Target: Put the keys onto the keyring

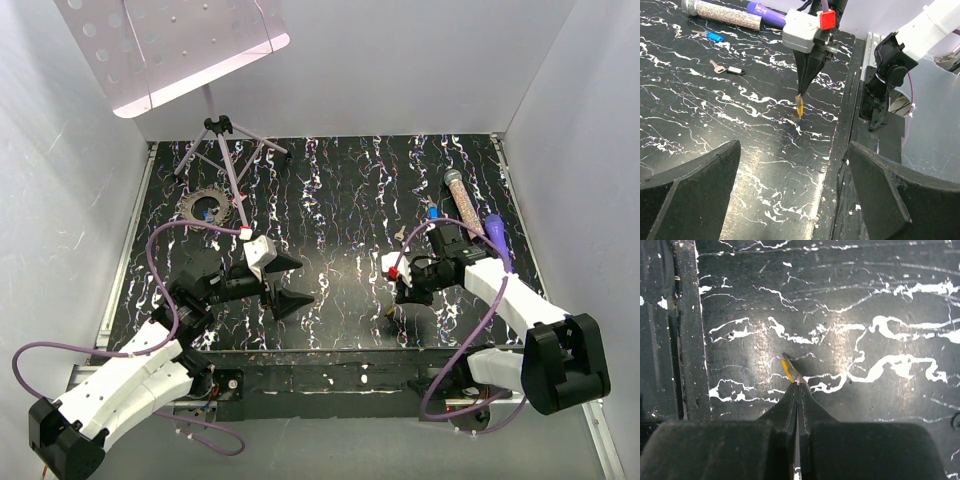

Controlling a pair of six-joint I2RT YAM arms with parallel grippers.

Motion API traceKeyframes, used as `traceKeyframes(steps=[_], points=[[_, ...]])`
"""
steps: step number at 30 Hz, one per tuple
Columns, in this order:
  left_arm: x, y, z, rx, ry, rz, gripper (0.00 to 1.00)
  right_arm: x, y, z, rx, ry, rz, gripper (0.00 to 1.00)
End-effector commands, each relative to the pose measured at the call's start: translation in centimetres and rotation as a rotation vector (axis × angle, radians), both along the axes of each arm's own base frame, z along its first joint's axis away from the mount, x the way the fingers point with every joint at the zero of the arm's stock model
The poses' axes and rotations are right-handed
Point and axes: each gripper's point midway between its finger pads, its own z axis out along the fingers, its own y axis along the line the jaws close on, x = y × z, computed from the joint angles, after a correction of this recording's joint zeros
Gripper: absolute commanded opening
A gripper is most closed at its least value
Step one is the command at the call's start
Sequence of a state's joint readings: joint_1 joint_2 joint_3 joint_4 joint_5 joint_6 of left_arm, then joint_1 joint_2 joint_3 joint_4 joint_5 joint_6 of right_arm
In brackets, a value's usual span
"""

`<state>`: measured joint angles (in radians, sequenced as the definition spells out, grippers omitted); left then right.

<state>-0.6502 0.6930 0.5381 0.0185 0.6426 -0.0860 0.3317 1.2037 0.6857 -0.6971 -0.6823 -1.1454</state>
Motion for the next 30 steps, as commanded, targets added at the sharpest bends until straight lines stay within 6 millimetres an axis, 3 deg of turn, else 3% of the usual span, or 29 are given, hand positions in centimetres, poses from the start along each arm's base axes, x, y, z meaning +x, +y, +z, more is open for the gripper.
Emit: traceKeyframes(steps=[1, 10, 15, 22, 30], points=[[0.2, 0.3, 1.3, -0.001, -0.032, 0.021, 0.88, 0.6, -0.6, 1.9, 0.047, 0.029, -0.072, 0.01], [0.1, 0.4, 1.5, -0.002, -0.028, 0.023, 0.88, -1.3, -5.7, 2.6, -0.153, 0.162, -0.148, 0.01], [0.1, 0.4, 1.6, -0.004, -0.029, 0.023, 0.88, -0.4, -7.9, 1.4, -0.291, 0.203, -0.237, 0.01], [0.0, 0.6, 1.8, -0.004, -0.035, 0.031, 0.88, 1.5, -8.1, -0.2, -0.381, 0.349, -0.337, 0.01], [0.0, 0.7, 2.0, -0.006, -0.046, 0.036, 0.88, 3.7, -5.8, -1.0, -0.4, 0.356, -0.359, 0.01]])
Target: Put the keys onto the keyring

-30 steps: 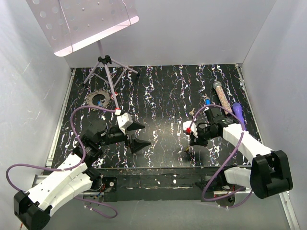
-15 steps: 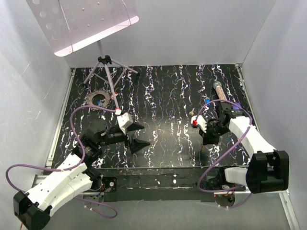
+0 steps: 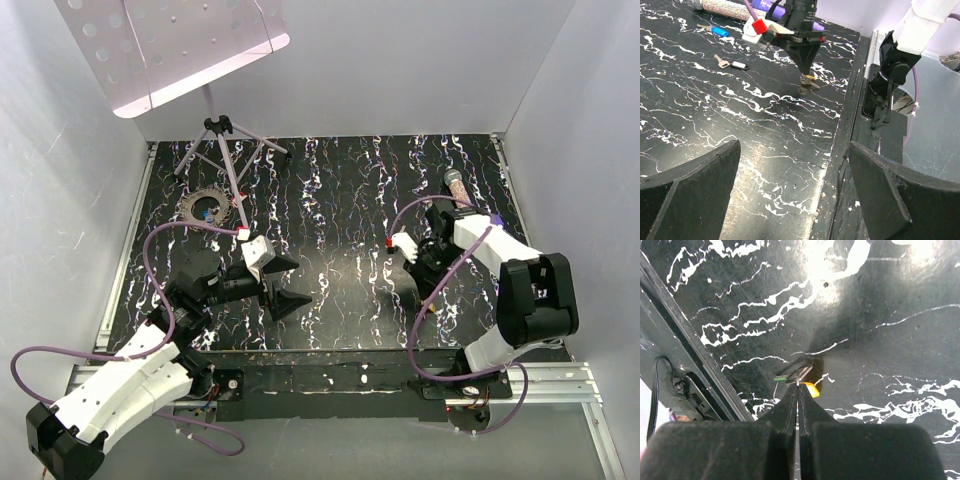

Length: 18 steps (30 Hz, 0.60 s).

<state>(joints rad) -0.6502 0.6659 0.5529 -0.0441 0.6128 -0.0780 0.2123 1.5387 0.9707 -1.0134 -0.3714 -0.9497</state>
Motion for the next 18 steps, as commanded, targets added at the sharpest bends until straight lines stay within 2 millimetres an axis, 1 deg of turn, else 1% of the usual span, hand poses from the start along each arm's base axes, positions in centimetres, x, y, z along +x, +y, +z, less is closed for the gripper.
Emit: traceKeyframes(steps=[1, 7, 10, 12, 14, 15, 18], points=[[0.1, 0.2, 1.9, -0.021, -0.052, 0.009, 0.88, 2.1, 1.6, 0.5, 0.001, -0.028, -0.047, 0.01], [0.1, 0.2, 1.9, -0.018, -0.057, 0.011, 0.88, 2.5, 3.0, -0.9, 0.009, 0.0, -0.074, 0.01], [0.1, 0.2, 1.9, -0.017, -0.057, 0.013, 0.89, 2.9, 3.9, -1.0, 0.036, -0.015, -0.084, 0.01], [0.1, 0.2, 1.9, -0.016, -0.056, 0.011, 0.89, 2.8, 4.3, -0.7, 0.063, -0.023, -0.079, 0.01], [0.1, 0.2, 1.8, -0.016, -0.053, 0.01, 0.88, 2.6, 5.4, 0.4, 0.148, -0.056, -0.046, 0.01], [0.1, 0.2, 1.9, -0.017, -0.054, 0.007, 0.89, 2.5, 6.0, 1.4, 0.204, -0.093, -0.017, 0.01], [-0.2, -0.1, 1.8, -0.025, -0.062, -0.019, 0.88, 1.3, 8.3, 4.9, 0.415, -0.208, 0.126, 0.01]])
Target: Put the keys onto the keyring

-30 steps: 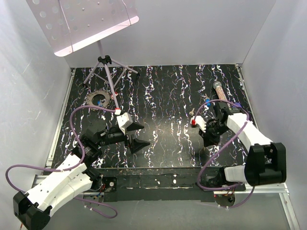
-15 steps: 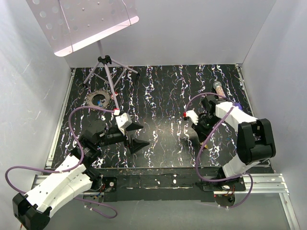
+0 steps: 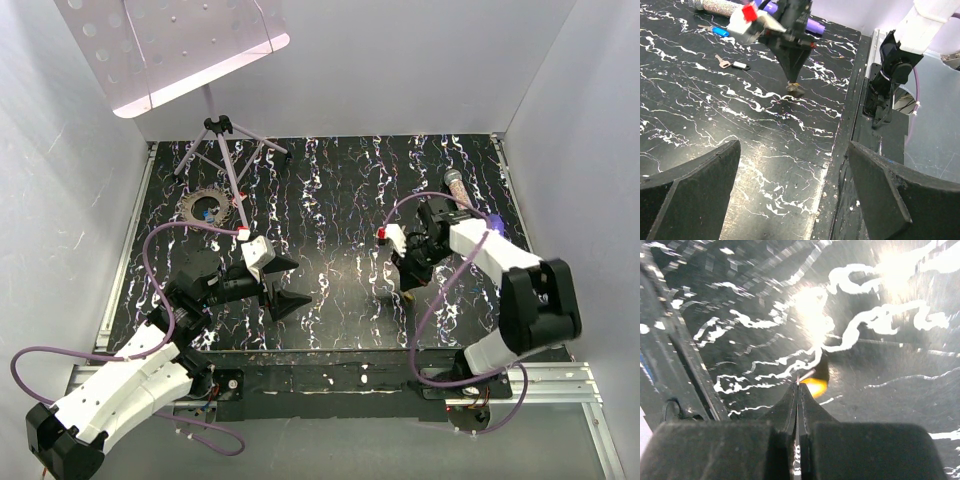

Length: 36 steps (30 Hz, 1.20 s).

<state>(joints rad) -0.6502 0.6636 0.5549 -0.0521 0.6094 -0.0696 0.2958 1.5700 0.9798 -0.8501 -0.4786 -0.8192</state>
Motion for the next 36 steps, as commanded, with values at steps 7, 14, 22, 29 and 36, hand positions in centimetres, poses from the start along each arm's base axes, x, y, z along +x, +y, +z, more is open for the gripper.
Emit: traceKeyframes(steps=[7, 14, 22, 29, 36], points=[[-3.1, -0.8, 3.4, -0.19, -0.246, -0.189, 0.87, -3.5, 7.1, 13.7, 0.669, -0.458, 0.513, 0.01], [-3.6, -3.0, 4.1, -0.183, -0.375, -0.293, 0.79, -6.5, 8.1, 19.5, 0.865, -0.599, 0.705, 0.01], [-3.2, -6.0, 2.9, -0.124, -0.378, -0.293, 0.61, -9.1, 8.7, 21.6, 0.997, -0.641, 0.753, 0.01], [-2.5, -6.6, 2.7, -0.143, -0.378, -0.252, 0.42, -10.0, 9.2, 21.1, 1.023, -0.58, 0.751, 0.01], [-2.1, -7.5, 2.6, -0.15, -0.367, -0.232, 0.31, -11.0, 10.1, 21.1, 1.066, -0.506, 0.751, 0.01]])
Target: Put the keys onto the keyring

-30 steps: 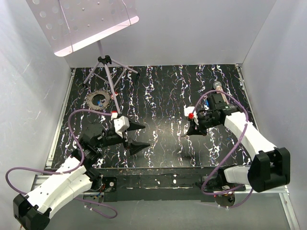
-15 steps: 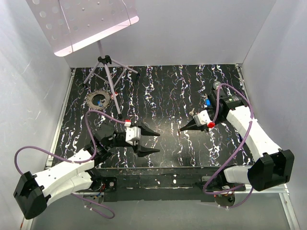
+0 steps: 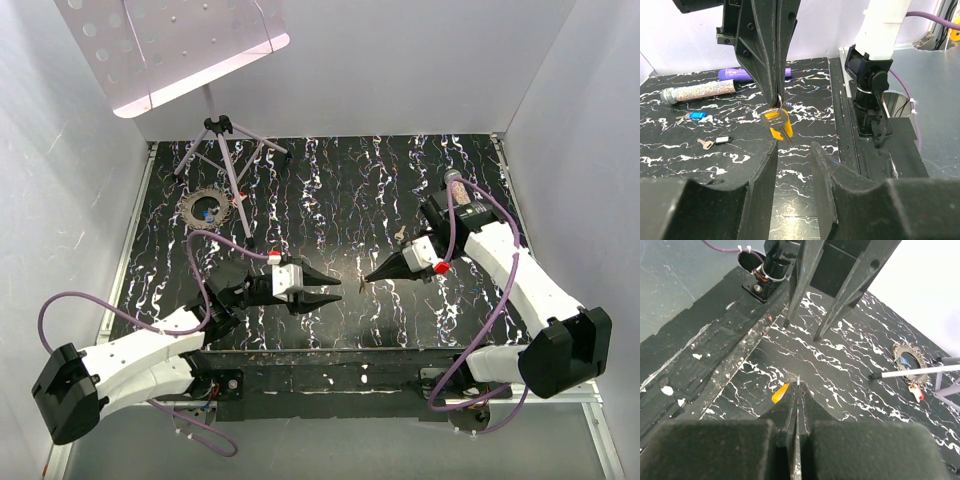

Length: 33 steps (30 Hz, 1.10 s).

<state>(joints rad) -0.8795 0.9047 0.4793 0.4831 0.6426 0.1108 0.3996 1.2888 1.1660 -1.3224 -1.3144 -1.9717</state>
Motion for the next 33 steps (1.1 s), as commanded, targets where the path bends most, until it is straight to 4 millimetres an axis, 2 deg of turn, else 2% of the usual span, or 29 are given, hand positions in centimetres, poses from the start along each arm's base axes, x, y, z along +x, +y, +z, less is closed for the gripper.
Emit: traceKeyframes(steps=[1, 11, 18, 33], points=[[0.4, -0.8, 1.3, -0.039, -0.028, 0.027, 0.31, -3.7, -0.3, 0.8, 0.001, 0.187, 0.047, 0.01], [0.9, -2.5, 1.2, -0.05, -0.084, 0.093, 0.3, -3.8, 0.2, 1.4, 0.035, 0.247, 0.045, 0.01], [1.3, -2.3, 1.4, -0.061, -0.106, 0.139, 0.28, -3.9, 0.2, 1.0, 0.033, 0.261, 0.044, 0.01], [0.7, -2.6, 1.7, -0.071, -0.118, 0.112, 0.24, -3.6, 0.5, 1.2, 0.046, 0.292, 0.041, 0.01]])
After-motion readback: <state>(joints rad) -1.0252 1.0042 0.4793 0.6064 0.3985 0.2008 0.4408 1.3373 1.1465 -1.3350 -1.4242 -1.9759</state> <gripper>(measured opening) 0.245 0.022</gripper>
